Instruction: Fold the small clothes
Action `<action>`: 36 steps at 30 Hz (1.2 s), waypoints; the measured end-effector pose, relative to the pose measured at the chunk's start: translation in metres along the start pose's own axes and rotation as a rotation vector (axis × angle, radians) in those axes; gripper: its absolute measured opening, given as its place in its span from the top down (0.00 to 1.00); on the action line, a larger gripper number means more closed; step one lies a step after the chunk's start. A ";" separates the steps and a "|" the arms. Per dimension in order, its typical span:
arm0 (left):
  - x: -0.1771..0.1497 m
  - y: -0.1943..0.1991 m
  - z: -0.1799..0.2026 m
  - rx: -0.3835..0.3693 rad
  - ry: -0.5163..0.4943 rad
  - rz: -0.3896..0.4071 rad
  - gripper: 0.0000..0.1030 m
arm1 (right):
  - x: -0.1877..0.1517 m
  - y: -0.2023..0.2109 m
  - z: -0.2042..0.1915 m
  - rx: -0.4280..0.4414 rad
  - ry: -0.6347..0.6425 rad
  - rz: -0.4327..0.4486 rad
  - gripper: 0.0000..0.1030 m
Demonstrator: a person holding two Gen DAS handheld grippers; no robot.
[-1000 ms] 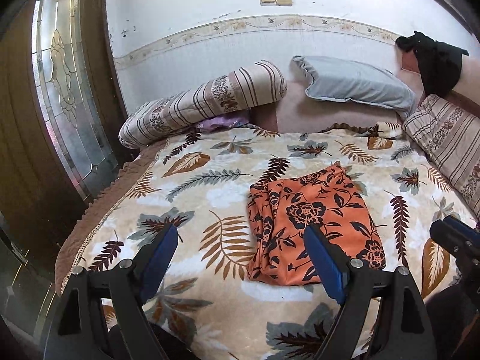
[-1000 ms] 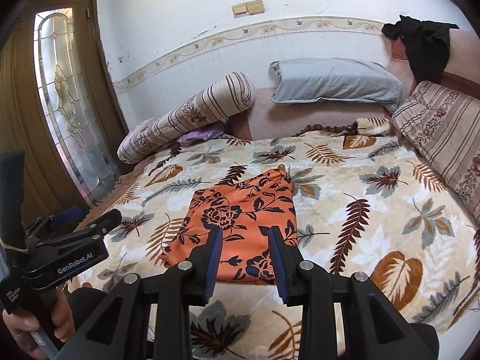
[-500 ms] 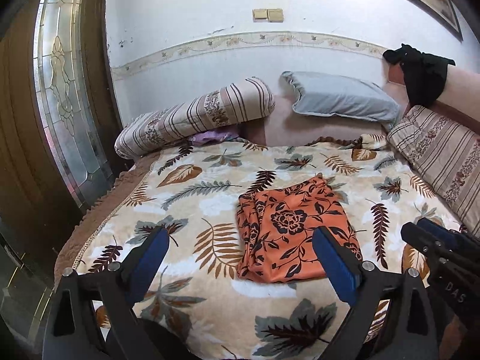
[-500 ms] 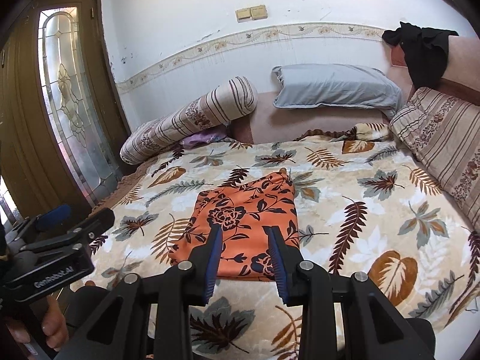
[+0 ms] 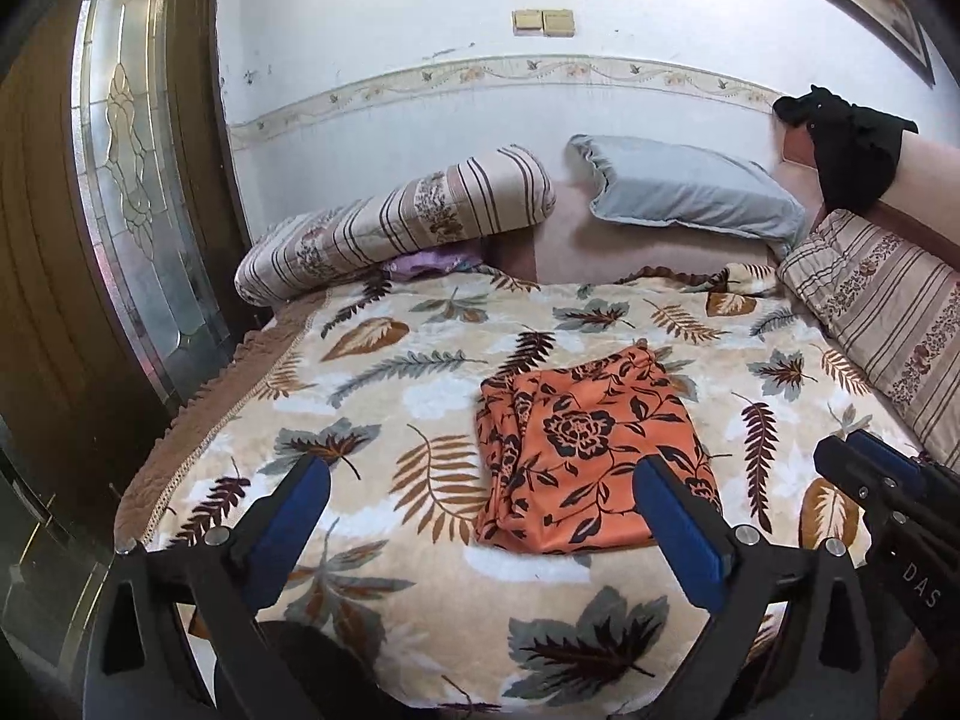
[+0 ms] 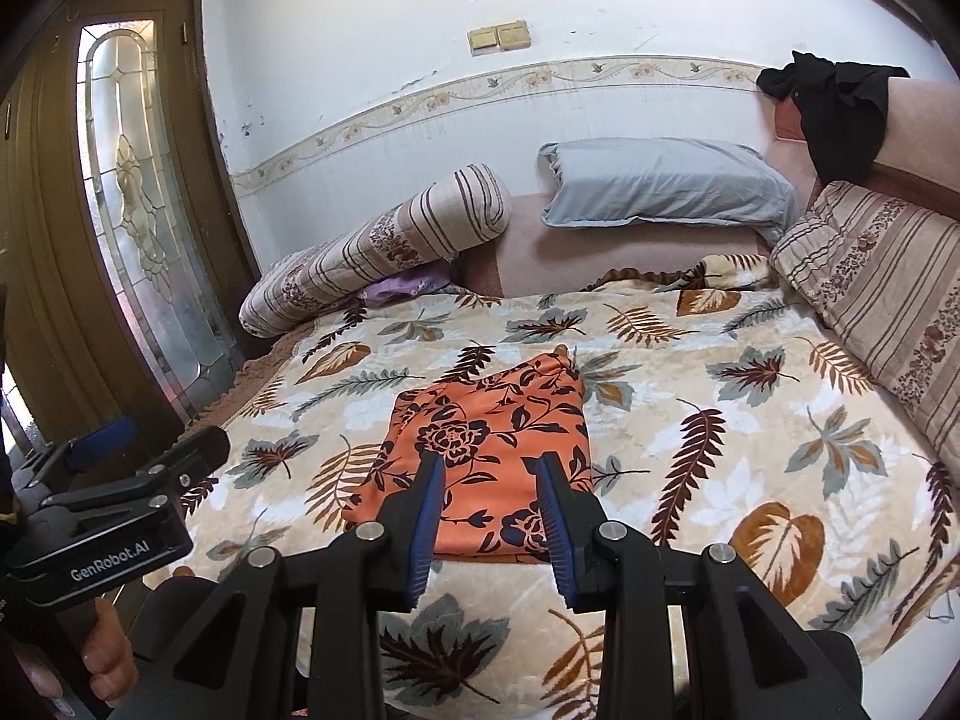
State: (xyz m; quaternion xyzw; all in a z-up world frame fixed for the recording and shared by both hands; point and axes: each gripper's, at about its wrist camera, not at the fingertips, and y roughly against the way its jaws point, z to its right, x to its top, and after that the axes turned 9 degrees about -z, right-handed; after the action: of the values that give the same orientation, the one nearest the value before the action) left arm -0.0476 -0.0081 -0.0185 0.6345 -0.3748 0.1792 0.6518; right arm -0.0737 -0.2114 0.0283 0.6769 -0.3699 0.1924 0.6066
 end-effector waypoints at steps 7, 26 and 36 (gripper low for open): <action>-0.001 0.000 0.000 0.014 -0.025 -0.026 0.02 | -0.001 0.005 -0.003 0.000 0.008 0.007 0.67; -0.007 -0.025 -0.015 0.008 -0.014 -0.069 0.02 | -0.004 -0.008 -0.019 -0.031 0.016 -0.046 0.67; -0.007 -0.042 -0.029 0.011 0.019 -0.095 0.02 | -0.003 -0.019 -0.032 -0.038 0.042 -0.067 0.67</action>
State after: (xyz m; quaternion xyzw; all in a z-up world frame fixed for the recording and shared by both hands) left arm -0.0144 0.0158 -0.0503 0.6534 -0.3370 0.1564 0.6596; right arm -0.0552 -0.1804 0.0194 0.6730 -0.3379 0.1792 0.6331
